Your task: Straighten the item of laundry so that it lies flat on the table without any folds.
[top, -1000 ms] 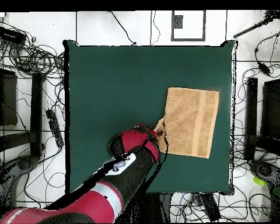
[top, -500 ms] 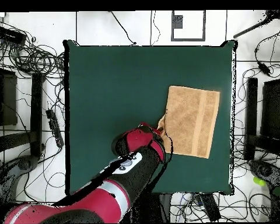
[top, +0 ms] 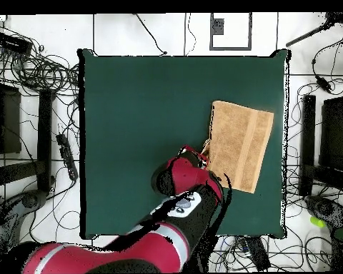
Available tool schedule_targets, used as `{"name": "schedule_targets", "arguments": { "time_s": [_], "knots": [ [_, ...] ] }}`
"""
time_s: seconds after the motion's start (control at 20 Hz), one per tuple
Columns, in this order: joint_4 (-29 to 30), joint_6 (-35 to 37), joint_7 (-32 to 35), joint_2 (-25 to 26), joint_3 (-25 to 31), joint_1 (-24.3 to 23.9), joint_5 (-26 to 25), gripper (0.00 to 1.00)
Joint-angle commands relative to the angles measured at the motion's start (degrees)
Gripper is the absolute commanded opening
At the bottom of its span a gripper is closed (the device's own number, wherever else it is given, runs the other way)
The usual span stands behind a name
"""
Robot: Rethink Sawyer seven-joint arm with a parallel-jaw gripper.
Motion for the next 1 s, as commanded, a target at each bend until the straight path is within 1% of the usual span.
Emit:
{"name": "schedule_targets", "arguments": {
  "time_s": [0.05, 0.1, 0.2, 0.4, 0.45, 0.55, 0.6, 0.7, 0.8, 1.0],
  "knots": [
    [3.80, -6.54, 11.50, -2.78, 11.09, -0.24, 1.26, 0.00],
    [3.68, -6.92, 11.59, -2.67, 11.52, 0.17, 1.68, 0.00],
    [2.82, -5.16, 10.10, -2.64, 12.12, 0.81, 1.73, 0.00],
    [2.98, -4.09, 10.40, -3.87, 15.78, 0.34, 2.26, 0.00],
    [2.73, -3.61, 10.45, -3.67, 15.33, 0.95, 2.90, 0.00],
    [1.02, -0.31, 10.63, -1.97, 11.60, 4.49, 6.12, 0.00],
    [-1.22, 4.12, 11.32, 0.94, 6.67, 8.54, 9.78, 0.00],
    [-4.01, 9.27, 12.91, 5.50, 0.27, 13.55, 14.66, 0.00],
    [-5.06, 12.25, 14.16, 7.45, -2.09, 15.84, 17.82, 0.00],
    [-5.83, 15.84, 13.74, 7.36, -1.82, 17.08, 20.40, 0.00]
  ]
}}
